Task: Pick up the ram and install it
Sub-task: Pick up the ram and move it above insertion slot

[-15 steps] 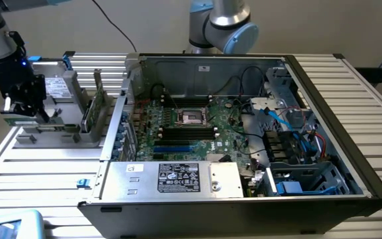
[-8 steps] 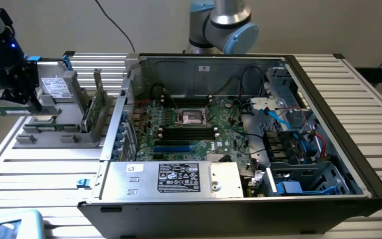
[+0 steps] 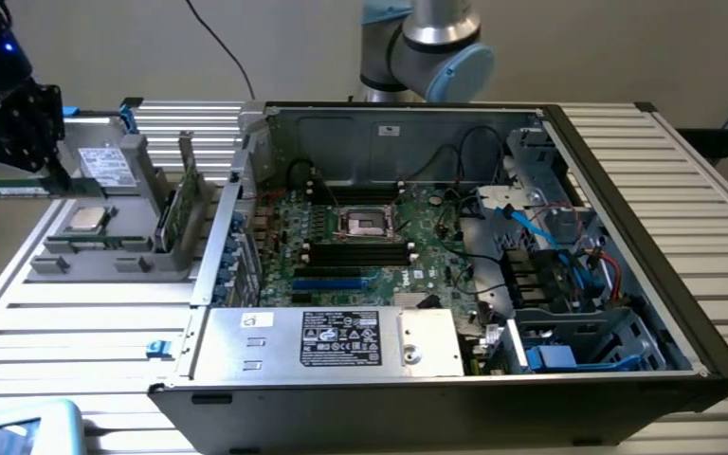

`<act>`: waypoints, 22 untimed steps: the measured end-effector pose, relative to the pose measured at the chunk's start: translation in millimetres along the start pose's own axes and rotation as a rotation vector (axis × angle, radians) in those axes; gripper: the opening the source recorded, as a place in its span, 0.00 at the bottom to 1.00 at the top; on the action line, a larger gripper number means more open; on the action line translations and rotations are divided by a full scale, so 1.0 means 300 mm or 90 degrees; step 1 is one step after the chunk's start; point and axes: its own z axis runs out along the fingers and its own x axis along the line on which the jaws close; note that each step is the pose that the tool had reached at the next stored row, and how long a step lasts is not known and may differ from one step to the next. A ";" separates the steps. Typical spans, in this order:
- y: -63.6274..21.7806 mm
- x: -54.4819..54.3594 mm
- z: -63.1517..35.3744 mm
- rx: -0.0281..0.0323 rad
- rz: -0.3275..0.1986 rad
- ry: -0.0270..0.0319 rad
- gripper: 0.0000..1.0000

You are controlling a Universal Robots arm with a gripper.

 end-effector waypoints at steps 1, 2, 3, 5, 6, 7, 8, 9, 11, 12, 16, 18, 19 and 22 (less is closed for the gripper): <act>-0.011 0.000 -0.015 0.0001 0.000 0.0000 0.14; -0.022 0.000 -0.030 0.0001 0.000 0.0000 0.14; -0.034 -0.001 -0.045 0.0001 0.000 0.0000 0.14; -0.058 -0.001 -0.076 0.0001 0.000 -0.0001 0.14; -0.069 -0.001 -0.091 0.0001 0.000 0.0000 0.14; -0.081 -0.002 -0.105 0.0001 0.000 0.0000 0.14; -0.093 -0.002 -0.120 0.0001 0.000 0.0000 0.14; -0.106 -0.002 -0.135 0.0000 0.000 0.0000 0.14; -0.134 -0.001 -0.166 -0.0004 0.000 -0.0003 0.14; -0.149 -0.001 -0.181 -0.0007 0.000 -0.0005 0.14; -0.207 0.002 -0.235 -0.0020 0.000 -0.0013 0.14; -0.234 0.002 -0.248 -0.0036 0.000 -0.0020 0.14; -0.245 0.002 -0.251 -0.0050 0.000 -0.0023 0.14; -0.275 0.002 -0.258 -0.0103 0.000 -0.0033 0.14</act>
